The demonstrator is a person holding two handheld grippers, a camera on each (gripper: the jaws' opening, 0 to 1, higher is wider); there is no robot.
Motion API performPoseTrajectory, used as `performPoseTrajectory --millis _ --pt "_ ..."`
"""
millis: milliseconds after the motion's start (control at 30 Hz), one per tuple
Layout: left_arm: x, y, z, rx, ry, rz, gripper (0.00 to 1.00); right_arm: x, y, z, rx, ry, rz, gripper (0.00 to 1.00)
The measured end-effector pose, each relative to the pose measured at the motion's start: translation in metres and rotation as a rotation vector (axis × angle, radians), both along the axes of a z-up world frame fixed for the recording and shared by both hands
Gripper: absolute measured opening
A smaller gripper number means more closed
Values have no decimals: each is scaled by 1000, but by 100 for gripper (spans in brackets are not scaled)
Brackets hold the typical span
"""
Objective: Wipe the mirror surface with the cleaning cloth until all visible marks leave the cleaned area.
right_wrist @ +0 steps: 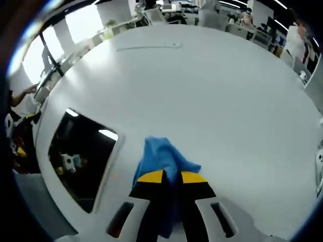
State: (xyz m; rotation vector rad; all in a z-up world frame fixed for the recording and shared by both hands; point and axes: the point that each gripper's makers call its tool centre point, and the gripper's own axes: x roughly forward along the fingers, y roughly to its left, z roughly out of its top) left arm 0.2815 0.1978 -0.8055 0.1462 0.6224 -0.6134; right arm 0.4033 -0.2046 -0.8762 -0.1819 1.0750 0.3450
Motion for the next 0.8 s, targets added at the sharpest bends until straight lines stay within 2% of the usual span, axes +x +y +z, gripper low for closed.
performPoseTrajectory --millis 167,267,433,567,667,700,733,767,800 --pt "1 -2 -3 -2 7 -6 100 0 -1 1 -10 -13 6 8" --pt "3 -5 -3 0 8 -14 100 -2 2 1 6 -28 6 13" --pt "14 -9 12 -23 -20 -7 100 -5 11 0 -28 -63 75 23" --pt "13 -13 12 -13 -18 -30 100 -7 16 4 50 -45 42 32" --pt "16 -12 12 -5 -29 -36 100 -7 18 18 81 -117 69 44" --pt "16 -12 12 -4 -30 -34 100 -9 20 25 109 -153 89 51" --pt "15 -14 12 -2 -32 -35 100 -14 18 28 120 -151 69 56" --pt "14 -16 14 0 -35 -36 100 -16 21 38 165 -186 74 62" --pt "13 -18 16 2 -43 -39 100 -17 20 45 173 -219 91 68"
